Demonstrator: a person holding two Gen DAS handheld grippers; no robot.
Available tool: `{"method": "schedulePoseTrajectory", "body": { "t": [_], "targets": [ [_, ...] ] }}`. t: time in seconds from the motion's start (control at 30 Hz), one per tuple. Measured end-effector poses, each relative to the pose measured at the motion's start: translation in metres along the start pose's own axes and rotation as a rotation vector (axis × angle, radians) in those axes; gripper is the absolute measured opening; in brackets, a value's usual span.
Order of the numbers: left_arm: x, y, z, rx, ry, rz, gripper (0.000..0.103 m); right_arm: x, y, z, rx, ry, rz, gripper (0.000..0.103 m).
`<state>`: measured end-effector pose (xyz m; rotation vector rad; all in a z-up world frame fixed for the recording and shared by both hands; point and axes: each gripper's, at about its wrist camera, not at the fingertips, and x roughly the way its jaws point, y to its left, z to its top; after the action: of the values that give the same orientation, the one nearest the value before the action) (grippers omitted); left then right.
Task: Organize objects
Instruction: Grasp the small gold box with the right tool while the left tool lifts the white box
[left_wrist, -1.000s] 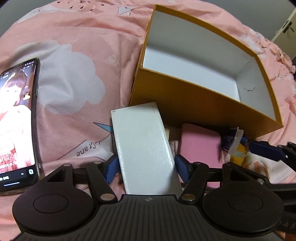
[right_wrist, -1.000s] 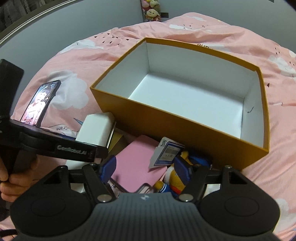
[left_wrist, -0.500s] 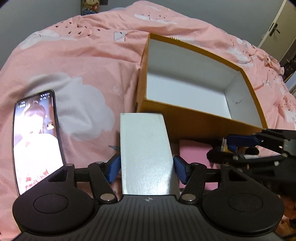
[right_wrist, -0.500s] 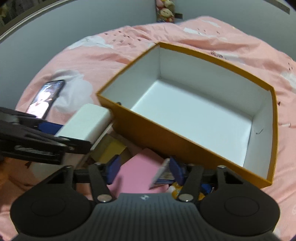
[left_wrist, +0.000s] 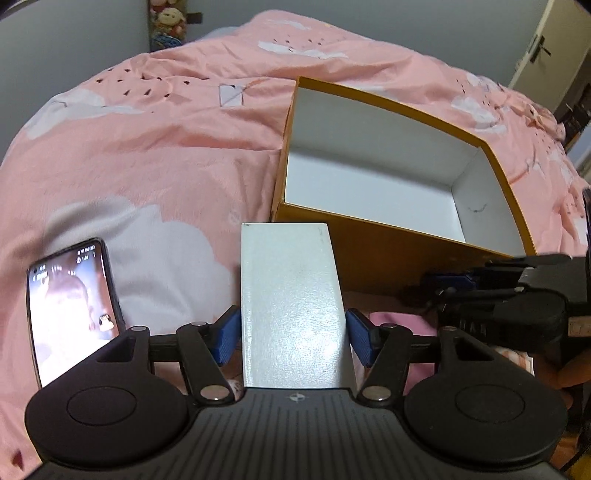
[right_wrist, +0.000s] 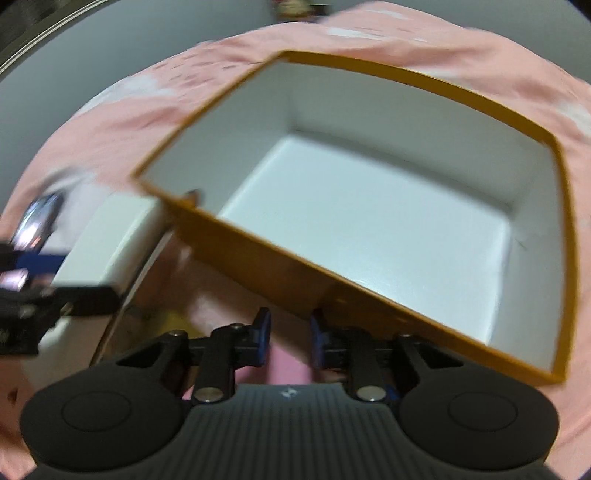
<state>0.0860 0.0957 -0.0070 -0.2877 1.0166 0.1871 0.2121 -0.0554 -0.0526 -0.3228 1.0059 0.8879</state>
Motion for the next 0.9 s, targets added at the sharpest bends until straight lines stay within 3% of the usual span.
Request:
{"method": "schedulePoseTrajectory", "body": {
  "t": [0.23,0.3,0.4,0.6,0.9],
  "targets": [
    [-0.011,0.013,0.005,0.06,0.03,-0.008,0.07,0.0,0.047,0.002,-0.344,0.09,0.234,0.054],
    [-0.012,0.017,0.007,0.06,0.035,-0.017,0.07,0.005,0.057,0.0,-0.43,0.105,0.244,0.074],
    [-0.012,0.019,0.01,0.067,0.034,-0.022,0.07,0.017,0.066,-0.003,-0.534,0.13,0.233,0.074],
    [-0.006,0.022,0.011,0.055,0.046,-0.039,0.07,0.043,0.07,-0.005,-0.625,0.23,0.241,0.074],
    [-0.002,0.024,0.009,0.055,0.058,-0.041,0.07,0.056,0.07,-0.017,-0.638,0.258,0.24,0.066]
  ]
}}
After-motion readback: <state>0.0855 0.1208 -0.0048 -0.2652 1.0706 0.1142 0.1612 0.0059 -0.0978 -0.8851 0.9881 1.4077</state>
